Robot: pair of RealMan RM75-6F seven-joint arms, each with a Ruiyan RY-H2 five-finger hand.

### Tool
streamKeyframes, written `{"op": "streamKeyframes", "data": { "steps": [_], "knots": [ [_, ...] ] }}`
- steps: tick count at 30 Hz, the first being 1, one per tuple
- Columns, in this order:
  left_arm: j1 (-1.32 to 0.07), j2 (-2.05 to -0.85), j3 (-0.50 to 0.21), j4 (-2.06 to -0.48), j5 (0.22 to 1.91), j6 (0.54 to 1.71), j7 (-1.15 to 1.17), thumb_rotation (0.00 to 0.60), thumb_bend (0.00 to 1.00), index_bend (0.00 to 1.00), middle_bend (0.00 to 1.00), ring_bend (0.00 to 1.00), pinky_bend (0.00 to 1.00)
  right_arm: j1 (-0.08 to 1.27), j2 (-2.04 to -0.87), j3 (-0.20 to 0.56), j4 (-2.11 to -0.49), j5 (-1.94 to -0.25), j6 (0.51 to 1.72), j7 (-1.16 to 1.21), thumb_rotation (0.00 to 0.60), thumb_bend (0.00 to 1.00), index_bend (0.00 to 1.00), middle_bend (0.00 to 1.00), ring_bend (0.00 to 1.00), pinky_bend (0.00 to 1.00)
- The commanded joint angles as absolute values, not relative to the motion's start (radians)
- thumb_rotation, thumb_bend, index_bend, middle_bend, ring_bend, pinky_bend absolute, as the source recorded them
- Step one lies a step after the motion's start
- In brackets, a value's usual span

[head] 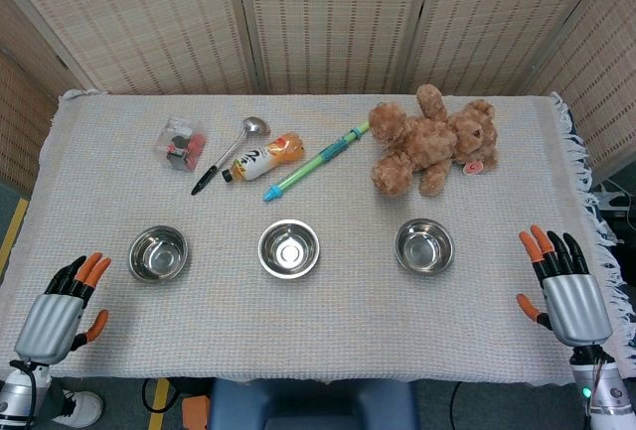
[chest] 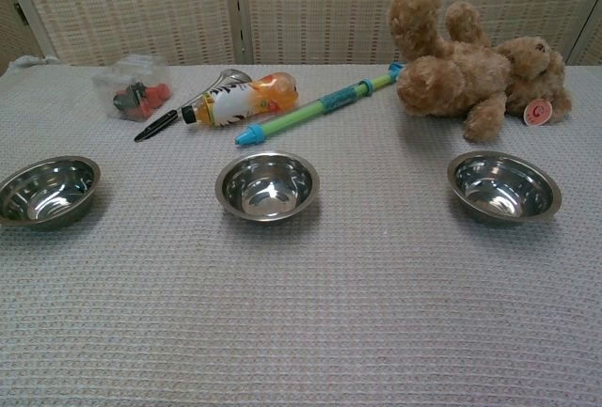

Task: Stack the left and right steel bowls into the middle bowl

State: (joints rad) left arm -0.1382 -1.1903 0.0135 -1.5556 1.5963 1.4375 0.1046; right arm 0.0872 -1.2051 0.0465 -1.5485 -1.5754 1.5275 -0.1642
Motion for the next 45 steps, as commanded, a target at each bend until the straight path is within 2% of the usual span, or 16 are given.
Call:
{"op": "streamKeyframes", "data": {
  "steps": [1, 12, 17, 20, 24, 28, 31, 35, 40, 45],
  "knots": [
    [-0.152, -1.227, 0.021, -1.540, 1.612, 1.418, 0.130, 0.600, 0.41, 0.00, 0.00, 0.00, 0.13, 0.083, -1.209, 0.050, -1.544, -1.579, 1.538, -0.159, 0.600, 0.12, 0.00, 0.00, 0.00, 0.00],
    [-0.194, -1.506, -0.012, -1.313, 1.576, 1.350, 0.432, 0.600, 0.41, 0.00, 0.00, 0.00, 0.11, 0.078, -1.197, 0.046, -1.551, -1.573, 1.532, -0.151, 0.600, 0.12, 0.00, 0.00, 0.00, 0.00],
    [-0.227, -1.601, -0.049, -1.160, 1.546, 1.331, 0.447, 0.600, 0.41, 0.01, 0.00, 0.00, 0.11, 0.074, -1.191, 0.045, -1.556, -1.576, 1.538, -0.149, 0.600, 0.12, 0.00, 0.00, 0.00, 0.00],
    [-0.248, -1.646, -0.062, -1.070, 1.537, 1.321, 0.428, 0.600, 0.41, 0.05, 0.00, 0.00, 0.10, 0.074, -1.190, 0.046, -1.558, -1.572, 1.535, -0.151, 0.600, 0.12, 0.00, 0.00, 0.00, 0.00],
    [-0.272, -1.704, -0.073, -0.949, 1.536, 1.323, 0.397, 0.600, 0.41, 0.17, 0.00, 0.00, 0.10, 0.074, -1.187, 0.046, -1.561, -1.564, 1.526, -0.153, 0.600, 0.12, 0.00, 0.00, 0.00, 0.00],
    [-0.293, -1.772, -0.077, -0.814, 1.559, 1.369, 0.326, 0.600, 0.41, 0.36, 0.02, 0.00, 0.10, 0.074, -1.182, 0.044, -1.567, -1.560, 1.521, -0.155, 0.600, 0.12, 0.00, 0.00, 0.00, 0.00],
    [-0.309, -1.825, -0.078, -0.708, 1.583, 1.425, 0.251, 0.600, 0.41, 0.54, 0.11, 0.00, 0.11, 0.073, -1.177, 0.045, -1.572, -1.558, 1.520, -0.154, 0.600, 0.12, 0.00, 0.00, 0.00, 0.00],
    [-0.332, -1.881, -0.075, -0.591, 1.590, 1.434, 0.186, 0.600, 0.41, 0.67, 0.17, 0.01, 0.13, 0.071, -1.173, 0.045, -1.577, -1.556, 1.521, -0.153, 0.600, 0.12, 0.00, 0.00, 0.00, 0.00],
    [-0.353, -1.940, -0.073, -0.497, 1.609, 1.510, 0.111, 0.600, 0.42, 0.78, 0.25, 0.07, 0.14, 0.068, -1.165, 0.045, -1.584, -1.557, 1.524, -0.147, 0.600, 0.12, 0.00, 0.00, 0.00, 0.00],
    [-0.382, -1.967, -0.071, -0.499, 1.636, 1.607, 0.083, 0.600, 0.42, 0.79, 0.26, 0.08, 0.15, 0.067, -1.158, 0.045, -1.589, -1.553, 1.520, -0.141, 0.600, 0.12, 0.00, 0.00, 0.00, 0.00]
  ]
}}
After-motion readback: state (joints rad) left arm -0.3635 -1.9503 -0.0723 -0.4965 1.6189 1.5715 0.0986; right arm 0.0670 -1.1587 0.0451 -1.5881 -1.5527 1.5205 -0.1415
